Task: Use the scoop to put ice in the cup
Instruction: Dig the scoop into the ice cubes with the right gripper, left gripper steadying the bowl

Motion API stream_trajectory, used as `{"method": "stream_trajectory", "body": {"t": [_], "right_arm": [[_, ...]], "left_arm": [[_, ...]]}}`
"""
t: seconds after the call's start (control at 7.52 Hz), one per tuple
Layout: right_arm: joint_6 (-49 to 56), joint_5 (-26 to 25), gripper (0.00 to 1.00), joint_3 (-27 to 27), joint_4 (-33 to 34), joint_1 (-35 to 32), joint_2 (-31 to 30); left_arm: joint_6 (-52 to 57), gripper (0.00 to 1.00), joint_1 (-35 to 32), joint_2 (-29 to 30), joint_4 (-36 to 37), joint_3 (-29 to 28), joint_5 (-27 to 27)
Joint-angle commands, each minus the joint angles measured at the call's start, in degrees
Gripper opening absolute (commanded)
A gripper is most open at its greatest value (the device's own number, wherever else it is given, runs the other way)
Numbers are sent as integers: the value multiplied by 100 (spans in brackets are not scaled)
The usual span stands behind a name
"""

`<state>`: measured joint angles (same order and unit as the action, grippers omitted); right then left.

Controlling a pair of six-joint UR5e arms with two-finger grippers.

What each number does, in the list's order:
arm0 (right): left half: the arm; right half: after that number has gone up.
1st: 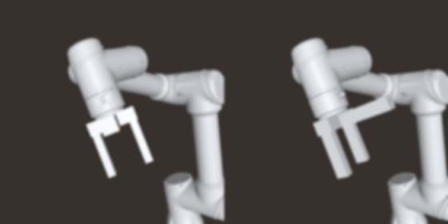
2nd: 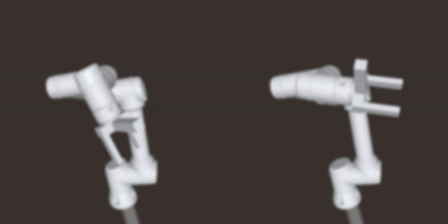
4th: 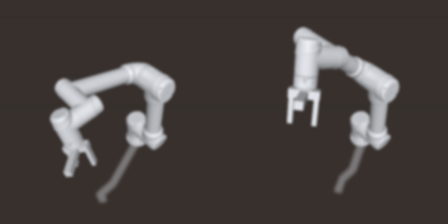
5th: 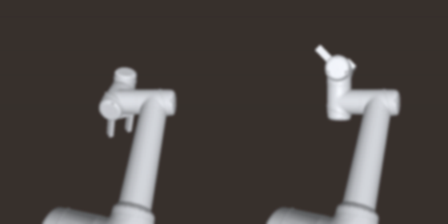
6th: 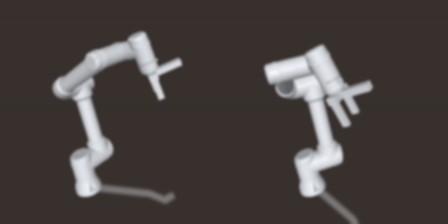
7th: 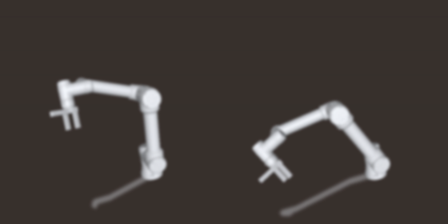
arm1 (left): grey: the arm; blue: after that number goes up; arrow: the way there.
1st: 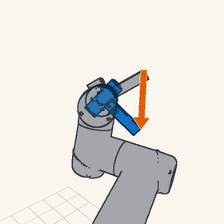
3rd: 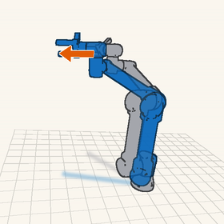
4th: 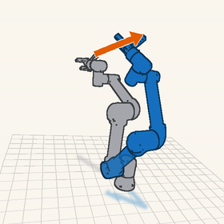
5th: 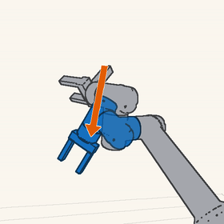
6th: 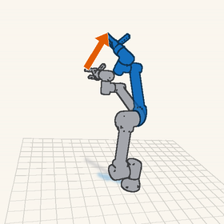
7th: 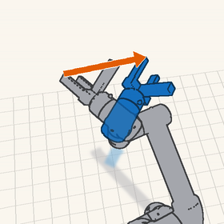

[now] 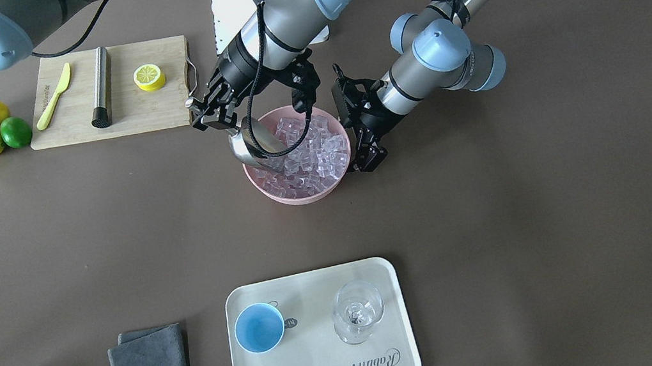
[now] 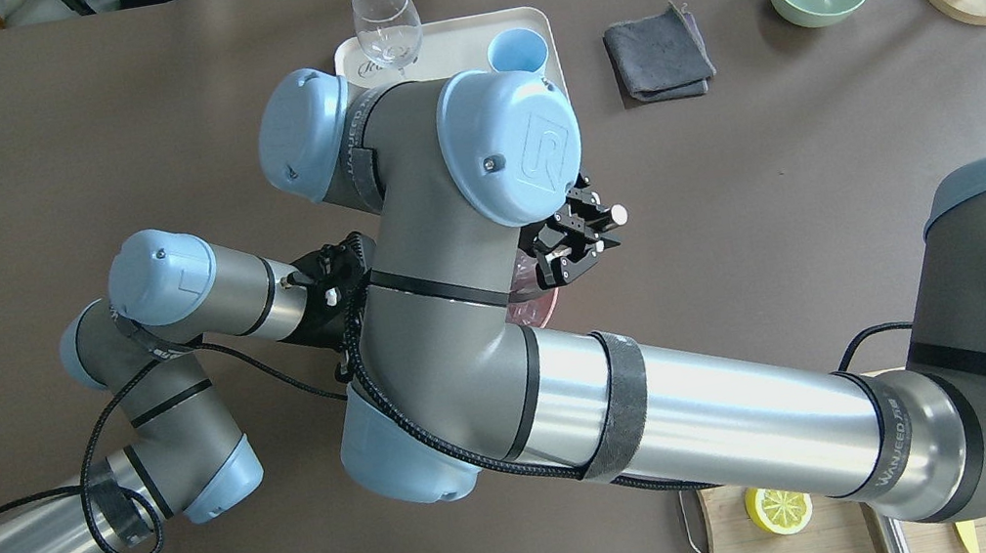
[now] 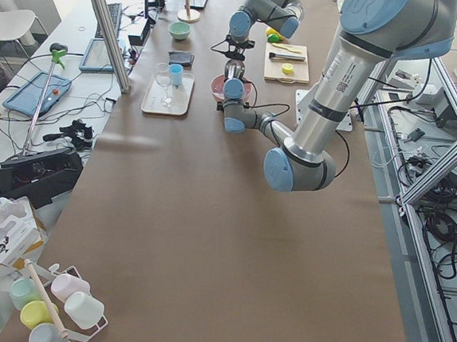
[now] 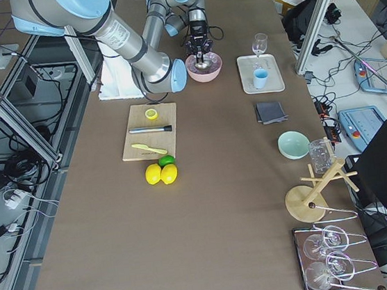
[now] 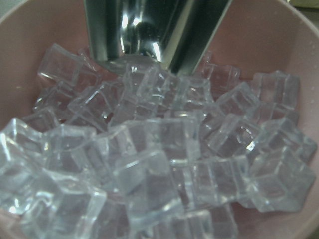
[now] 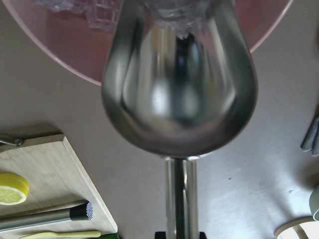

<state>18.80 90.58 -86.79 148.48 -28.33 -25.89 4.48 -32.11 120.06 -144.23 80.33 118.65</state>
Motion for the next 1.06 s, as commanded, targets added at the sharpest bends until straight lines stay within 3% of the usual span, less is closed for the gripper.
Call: {"method": "stream_trajectory", "body": {"t": [0.0, 0.4, 0.93], "right_arm": [[-306, 56, 0, -170, -599, -5, -178], [-929, 248, 0, -1163, -1477, 3, -1144], [-1115, 399, 0, -1288, -2680, 3, -1688]], "left_arm": [[0, 99, 3, -9, -26, 0, 0], [0, 99, 3, -26, -78, 0, -8], [0, 99, 3, -35, -79, 0, 0]]}}
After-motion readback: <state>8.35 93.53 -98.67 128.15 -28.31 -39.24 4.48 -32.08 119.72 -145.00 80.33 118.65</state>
